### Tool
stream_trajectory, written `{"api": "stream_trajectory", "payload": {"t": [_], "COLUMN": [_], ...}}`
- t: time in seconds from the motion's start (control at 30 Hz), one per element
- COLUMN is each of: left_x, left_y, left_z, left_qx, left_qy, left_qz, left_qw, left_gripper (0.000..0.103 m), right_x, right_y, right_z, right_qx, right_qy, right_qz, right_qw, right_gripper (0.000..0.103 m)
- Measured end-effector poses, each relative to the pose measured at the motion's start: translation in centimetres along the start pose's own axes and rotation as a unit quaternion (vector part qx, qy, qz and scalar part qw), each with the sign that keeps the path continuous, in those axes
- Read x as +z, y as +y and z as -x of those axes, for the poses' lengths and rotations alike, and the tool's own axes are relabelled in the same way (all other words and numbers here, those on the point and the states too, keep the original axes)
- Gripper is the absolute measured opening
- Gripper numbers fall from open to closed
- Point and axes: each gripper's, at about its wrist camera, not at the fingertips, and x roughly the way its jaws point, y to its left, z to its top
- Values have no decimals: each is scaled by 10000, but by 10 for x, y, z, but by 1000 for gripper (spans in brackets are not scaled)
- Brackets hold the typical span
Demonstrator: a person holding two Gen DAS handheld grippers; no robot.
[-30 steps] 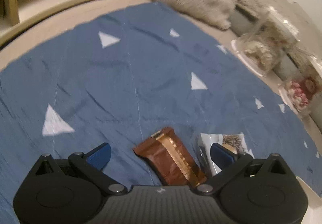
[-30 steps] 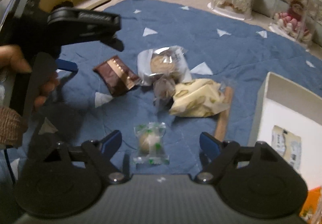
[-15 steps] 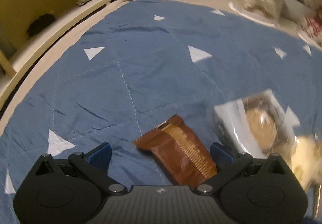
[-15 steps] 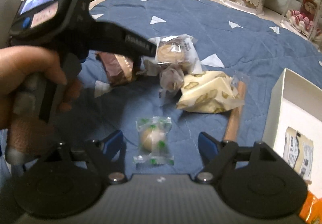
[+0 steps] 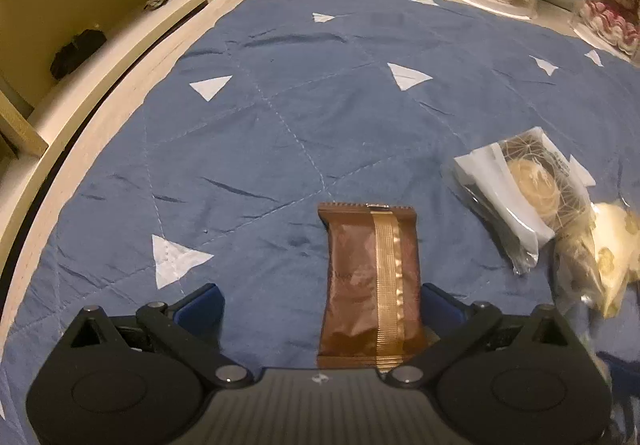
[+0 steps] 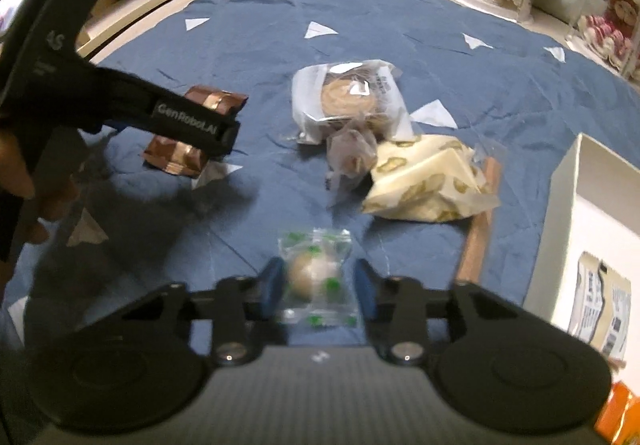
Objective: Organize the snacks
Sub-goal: 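Grasp the brown chocolate bar with the left tool while the right grasps the green-dotted wrapped candy, then carry the chocolate bar with the left tool while the right carries the candy over the tray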
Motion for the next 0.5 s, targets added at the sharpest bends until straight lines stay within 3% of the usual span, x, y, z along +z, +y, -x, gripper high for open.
{"api": "stream_trajectory", "payload": {"t": [0.13,0.3,0.5], "left_x": [2,2,-1], "left_y": [0,-8,1], "left_z": [4,12,28], "left_qx": [-248,-301,-452], "left_qy": [-63,-126,-260], "left_qz": [-23,-224,-77], "left_qw": [9997,9992,9986], "left_gripper": [78,49,43], "right_x": [2,3,4], "right_y": [0,-6,-10], "right_z": [2,7,24], "right_qx": [-52,-132,-197], "right_qy": [-27,-90,-274], "right_qz": [-48,-205,-400], "right_qw": [10000,9997,9986], "right_gripper": [40,39,38]}}
